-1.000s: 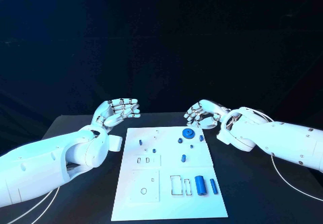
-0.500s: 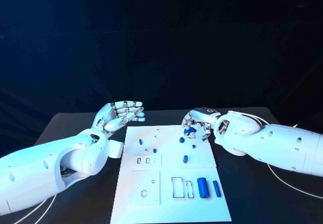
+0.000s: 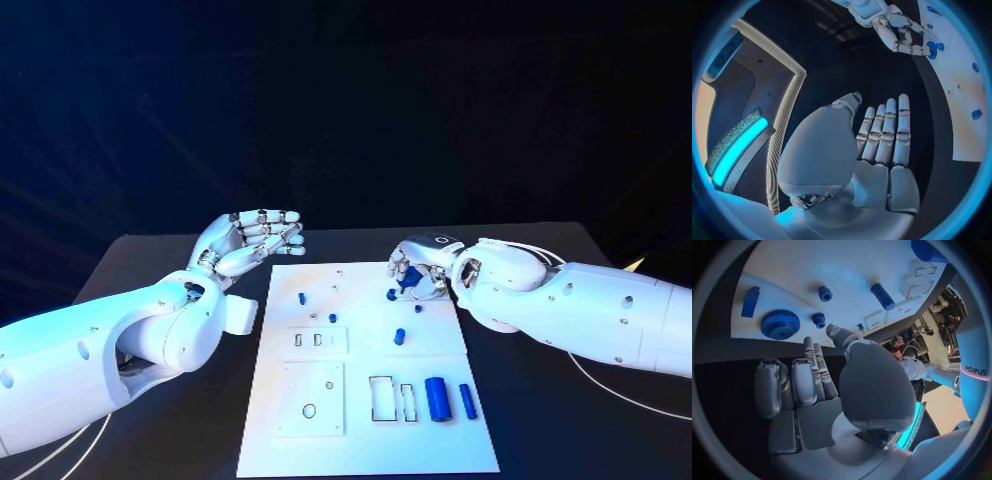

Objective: Assemble the parts on the task board

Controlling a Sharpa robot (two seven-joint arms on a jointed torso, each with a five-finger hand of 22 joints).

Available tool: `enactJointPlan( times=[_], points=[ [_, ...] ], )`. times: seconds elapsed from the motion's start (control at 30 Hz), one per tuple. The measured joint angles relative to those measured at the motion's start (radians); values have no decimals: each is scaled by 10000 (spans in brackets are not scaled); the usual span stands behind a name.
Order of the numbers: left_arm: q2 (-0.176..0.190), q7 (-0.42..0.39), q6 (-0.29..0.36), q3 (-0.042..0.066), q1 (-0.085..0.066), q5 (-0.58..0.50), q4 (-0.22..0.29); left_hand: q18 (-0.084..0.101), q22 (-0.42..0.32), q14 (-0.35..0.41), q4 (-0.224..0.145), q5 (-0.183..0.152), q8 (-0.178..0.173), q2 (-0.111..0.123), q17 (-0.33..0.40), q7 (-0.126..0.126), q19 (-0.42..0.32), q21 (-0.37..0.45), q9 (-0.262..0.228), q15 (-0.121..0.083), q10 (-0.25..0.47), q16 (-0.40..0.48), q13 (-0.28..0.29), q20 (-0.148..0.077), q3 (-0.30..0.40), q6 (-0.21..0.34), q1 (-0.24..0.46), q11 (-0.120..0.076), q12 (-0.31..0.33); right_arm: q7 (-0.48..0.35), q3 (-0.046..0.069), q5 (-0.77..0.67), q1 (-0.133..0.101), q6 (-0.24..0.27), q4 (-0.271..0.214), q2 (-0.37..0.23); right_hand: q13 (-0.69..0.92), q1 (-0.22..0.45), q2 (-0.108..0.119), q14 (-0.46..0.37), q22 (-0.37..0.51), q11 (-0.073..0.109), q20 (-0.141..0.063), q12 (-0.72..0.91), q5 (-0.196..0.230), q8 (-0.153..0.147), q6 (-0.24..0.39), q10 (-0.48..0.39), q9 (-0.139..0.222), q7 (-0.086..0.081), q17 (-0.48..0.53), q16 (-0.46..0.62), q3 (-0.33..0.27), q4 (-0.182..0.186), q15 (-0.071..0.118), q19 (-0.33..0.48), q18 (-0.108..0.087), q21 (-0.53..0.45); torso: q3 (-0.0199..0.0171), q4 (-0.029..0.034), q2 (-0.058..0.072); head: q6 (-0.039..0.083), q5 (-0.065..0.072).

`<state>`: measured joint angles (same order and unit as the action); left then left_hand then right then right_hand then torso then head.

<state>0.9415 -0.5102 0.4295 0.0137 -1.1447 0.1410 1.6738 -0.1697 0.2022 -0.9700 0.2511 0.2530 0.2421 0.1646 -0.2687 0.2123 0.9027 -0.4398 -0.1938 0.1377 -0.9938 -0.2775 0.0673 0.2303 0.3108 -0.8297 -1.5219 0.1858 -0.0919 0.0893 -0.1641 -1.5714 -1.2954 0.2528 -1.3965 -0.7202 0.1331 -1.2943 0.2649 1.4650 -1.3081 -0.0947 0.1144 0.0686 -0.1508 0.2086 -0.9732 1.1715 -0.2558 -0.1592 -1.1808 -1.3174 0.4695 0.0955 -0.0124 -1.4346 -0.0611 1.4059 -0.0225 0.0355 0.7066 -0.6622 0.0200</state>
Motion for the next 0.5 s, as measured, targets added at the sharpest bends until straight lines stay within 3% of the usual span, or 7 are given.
enactJointPlan(
  times=[0.5],
  points=[
    [35,45,-22,2,-59,18,21,1,24,0,-28,0,0,0,-11,1,34,-45,1,0,-26,0,-1,-34,28,1,0,26,-1,254,-29,-226,33,-327,281,339,107,-131,-132,0,2,74,-29,0,-62,0,35,75,-91,37,-185,-230,169,102,0,-145,-1,318,-11,13,54,-63,-11]
  ],
)
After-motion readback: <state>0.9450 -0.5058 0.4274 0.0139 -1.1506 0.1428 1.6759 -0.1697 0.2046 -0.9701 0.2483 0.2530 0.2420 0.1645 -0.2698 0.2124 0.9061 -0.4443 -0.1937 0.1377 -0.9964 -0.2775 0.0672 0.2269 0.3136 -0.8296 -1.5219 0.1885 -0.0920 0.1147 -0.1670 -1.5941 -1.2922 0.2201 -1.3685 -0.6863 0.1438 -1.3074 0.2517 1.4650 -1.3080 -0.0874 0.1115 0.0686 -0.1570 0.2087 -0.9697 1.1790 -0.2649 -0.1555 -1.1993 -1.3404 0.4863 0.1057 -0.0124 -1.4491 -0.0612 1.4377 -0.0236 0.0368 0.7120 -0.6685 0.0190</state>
